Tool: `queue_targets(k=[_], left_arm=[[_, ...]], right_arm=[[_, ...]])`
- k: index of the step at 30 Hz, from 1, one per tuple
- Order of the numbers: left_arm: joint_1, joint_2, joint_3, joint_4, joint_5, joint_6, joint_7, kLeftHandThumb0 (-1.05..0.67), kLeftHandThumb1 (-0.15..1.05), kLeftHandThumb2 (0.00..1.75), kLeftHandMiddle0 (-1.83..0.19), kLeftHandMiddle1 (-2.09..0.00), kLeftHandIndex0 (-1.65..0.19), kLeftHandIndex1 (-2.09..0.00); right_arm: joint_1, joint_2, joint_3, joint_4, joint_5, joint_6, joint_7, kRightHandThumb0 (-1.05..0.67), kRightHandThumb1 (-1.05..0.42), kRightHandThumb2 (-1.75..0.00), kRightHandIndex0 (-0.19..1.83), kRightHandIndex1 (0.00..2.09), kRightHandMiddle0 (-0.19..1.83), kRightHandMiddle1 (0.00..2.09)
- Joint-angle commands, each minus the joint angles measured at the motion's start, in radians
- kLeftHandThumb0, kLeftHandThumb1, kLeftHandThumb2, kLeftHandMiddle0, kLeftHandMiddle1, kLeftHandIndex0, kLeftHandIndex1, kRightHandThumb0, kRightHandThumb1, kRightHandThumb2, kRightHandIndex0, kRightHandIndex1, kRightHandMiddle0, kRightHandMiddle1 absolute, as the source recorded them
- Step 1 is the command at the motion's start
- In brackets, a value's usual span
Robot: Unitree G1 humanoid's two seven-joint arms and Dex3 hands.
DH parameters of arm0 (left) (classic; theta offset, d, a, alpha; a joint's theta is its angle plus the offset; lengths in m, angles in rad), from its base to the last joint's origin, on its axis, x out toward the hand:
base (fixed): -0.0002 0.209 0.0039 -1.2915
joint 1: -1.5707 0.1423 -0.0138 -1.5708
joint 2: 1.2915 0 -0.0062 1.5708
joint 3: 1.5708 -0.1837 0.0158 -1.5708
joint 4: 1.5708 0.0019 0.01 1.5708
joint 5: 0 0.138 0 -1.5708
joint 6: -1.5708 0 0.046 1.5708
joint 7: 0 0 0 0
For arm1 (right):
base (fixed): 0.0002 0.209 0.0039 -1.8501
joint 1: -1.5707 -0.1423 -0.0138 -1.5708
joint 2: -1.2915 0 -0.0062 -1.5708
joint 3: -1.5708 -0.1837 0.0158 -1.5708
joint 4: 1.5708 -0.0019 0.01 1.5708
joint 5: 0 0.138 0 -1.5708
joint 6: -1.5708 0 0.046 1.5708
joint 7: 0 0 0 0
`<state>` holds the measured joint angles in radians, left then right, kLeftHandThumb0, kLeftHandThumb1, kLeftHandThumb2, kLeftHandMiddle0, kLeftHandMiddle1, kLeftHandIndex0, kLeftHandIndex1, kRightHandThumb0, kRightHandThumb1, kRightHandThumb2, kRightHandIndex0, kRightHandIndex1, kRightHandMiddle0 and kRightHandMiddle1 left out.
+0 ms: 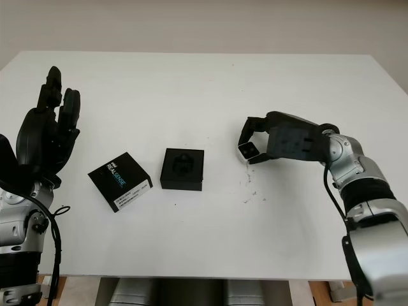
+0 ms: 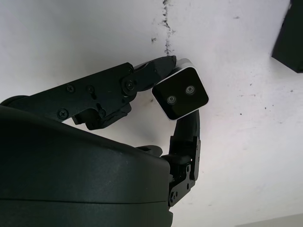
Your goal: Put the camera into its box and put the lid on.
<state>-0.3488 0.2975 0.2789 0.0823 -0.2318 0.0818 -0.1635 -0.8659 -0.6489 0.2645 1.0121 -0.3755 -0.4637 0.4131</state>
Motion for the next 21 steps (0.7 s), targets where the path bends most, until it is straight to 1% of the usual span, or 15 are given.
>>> queue_targets(k=[1,5,12,14,17,18,19,21], left_arm=[[-0.003,0.0,0.003,-0.004,-0.005,-0.017,-0.007,-0.66,1.05,0.38,0.19,0.0,0.19,-0.02],[0.006,0.0,0.002,0.01,0.006,-0.046,-0.006,-0.66,1.05,0.39,0.19,-0.01,0.19,-0.02],[0.02,0.001,0.007,-0.003,0.004,-0.042,0.006,-0.68,1.05,0.37,0.19,-0.04,0.19,-0.03],[0.025,0.004,0.007,-0.005,0.003,-0.041,0.003,-0.68,1.05,0.37,0.19,-0.04,0.19,-0.03],[0.032,0.002,0.006,-0.017,0.001,-0.038,0.004,-0.68,1.05,0.37,0.19,-0.03,0.19,-0.02],[0.036,0.001,0.003,-0.021,0.005,-0.039,0.005,-0.68,1.05,0.37,0.19,-0.03,0.19,-0.02],[0.04,0.0,0.001,-0.027,0.009,-0.04,0.007,-0.68,1.05,0.38,0.19,-0.03,0.19,-0.03],[0.045,-0.002,-0.004,-0.036,0.013,-0.038,0.01,-0.69,1.05,0.38,0.19,-0.03,0.19,-0.03]], right_arm=[[0.007,0.009,-0.025,-0.022,0.023,0.01,0.002,-0.34,-0.97,-0.05,0.3,0.05,0.32,1.45],[0.026,0.019,-0.049,-0.04,0.052,-0.005,-0.016,-0.34,-0.96,-0.05,0.32,0.06,0.33,1.46],[0.091,0.049,-0.115,-0.207,0.133,0.066,-0.017,-0.39,-0.97,-0.06,0.31,0.05,0.31,1.49],[0.12,0.062,-0.128,-0.282,0.152,0.111,-0.013,-0.39,-0.98,-0.06,0.3,0.05,0.29,1.5],[0.17,0.084,-0.142,-0.419,0.171,0.21,-0.013,-0.38,-0.98,-0.06,0.3,0.05,0.25,1.55],[0.196,0.101,-0.151,-0.489,0.186,0.261,-0.016,-0.38,-0.98,-0.06,0.3,0.05,0.24,1.56],[0.22,0.118,-0.16,-0.555,0.201,0.311,-0.02,-0.38,-0.97,-0.05,0.31,0.05,0.23,1.62],[0.256,0.141,-0.171,-0.654,0.219,0.39,-0.022,-0.38,-0.96,-0.05,0.31,0.06,0.23,1.66]])
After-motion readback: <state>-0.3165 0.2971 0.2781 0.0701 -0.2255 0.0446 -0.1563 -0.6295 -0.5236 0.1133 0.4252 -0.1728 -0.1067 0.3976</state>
